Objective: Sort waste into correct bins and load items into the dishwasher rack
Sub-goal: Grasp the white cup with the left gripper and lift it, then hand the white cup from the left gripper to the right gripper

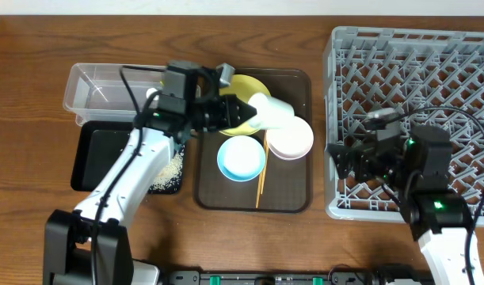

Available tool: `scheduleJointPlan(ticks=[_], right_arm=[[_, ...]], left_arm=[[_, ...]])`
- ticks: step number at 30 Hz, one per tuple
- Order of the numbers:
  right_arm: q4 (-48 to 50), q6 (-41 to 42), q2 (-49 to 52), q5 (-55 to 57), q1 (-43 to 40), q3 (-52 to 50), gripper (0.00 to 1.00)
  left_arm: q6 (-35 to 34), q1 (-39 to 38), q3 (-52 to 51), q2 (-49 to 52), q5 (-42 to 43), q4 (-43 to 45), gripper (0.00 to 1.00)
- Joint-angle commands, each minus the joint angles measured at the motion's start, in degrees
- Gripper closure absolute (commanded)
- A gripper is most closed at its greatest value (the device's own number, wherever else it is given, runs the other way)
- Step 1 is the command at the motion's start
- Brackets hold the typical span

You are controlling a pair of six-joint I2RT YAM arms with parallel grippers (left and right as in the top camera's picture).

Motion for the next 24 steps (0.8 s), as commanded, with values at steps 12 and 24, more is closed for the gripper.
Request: scheduleJointPlan(ticks=[12,24], right_arm=[[14.67,-11.45,12.07,-38.99,0.59,1.03,0.01],[30.51,-8.20,14.78,-40.02,2.21,1.03,0.01]], left_arm=[[-18.36,0.79,0.98,2.34,21.81,6.29,0.94],[-21.88,-0.09,0.98,2.34,25.73,6.29,0.94]])
